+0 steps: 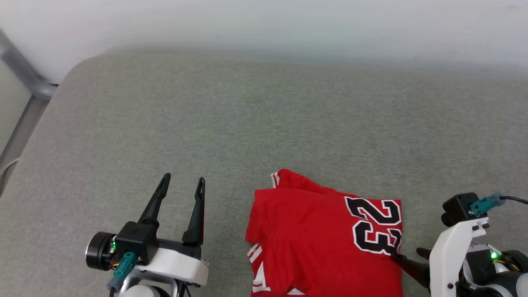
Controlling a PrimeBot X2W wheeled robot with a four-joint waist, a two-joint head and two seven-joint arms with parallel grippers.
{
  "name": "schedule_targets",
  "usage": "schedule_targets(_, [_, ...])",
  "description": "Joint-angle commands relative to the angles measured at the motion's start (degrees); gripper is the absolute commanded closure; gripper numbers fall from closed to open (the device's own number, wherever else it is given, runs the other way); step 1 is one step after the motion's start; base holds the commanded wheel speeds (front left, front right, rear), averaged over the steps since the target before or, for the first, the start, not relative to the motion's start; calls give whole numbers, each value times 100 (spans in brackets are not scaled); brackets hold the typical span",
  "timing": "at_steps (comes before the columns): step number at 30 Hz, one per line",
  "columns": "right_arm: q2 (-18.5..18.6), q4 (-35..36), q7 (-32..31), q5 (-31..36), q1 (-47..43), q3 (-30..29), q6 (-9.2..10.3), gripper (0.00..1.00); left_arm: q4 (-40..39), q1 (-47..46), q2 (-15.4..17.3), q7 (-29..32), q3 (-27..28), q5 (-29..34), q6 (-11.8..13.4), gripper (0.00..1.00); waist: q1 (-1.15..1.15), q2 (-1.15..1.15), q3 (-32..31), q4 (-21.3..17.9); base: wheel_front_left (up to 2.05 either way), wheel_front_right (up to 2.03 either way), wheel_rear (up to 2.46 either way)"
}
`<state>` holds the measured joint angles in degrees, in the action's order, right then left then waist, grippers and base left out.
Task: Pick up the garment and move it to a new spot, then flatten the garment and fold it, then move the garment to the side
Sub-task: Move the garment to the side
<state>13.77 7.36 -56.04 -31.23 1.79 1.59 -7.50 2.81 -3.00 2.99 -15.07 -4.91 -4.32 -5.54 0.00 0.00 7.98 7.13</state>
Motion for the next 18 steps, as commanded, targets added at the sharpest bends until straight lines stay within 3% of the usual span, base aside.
schedule_targets(1, [-64,34,-177,93,81,-21,4,0,1,-106,-12,-12,-15,-41,22,0,0,0,113,153,0,0,0])
schedule_targets(9, [-454,-312,-716,473,192,-179,4,0,26,-204,-15,-12,-175,-134,131,0,0,0,351,540,0,0,0])
schedule_targets(17, [-545,-852,-567,738,151,219,3,0,27,-249,-16,-12,-262,-177,181,0,0,0,473,748,0,0,0])
schedule_targets(18, [-515,-907,-531,754,141,289,3,45,32,-263,-16,-12,-266,-180,185,0,0,0,476,757,0,0,0])
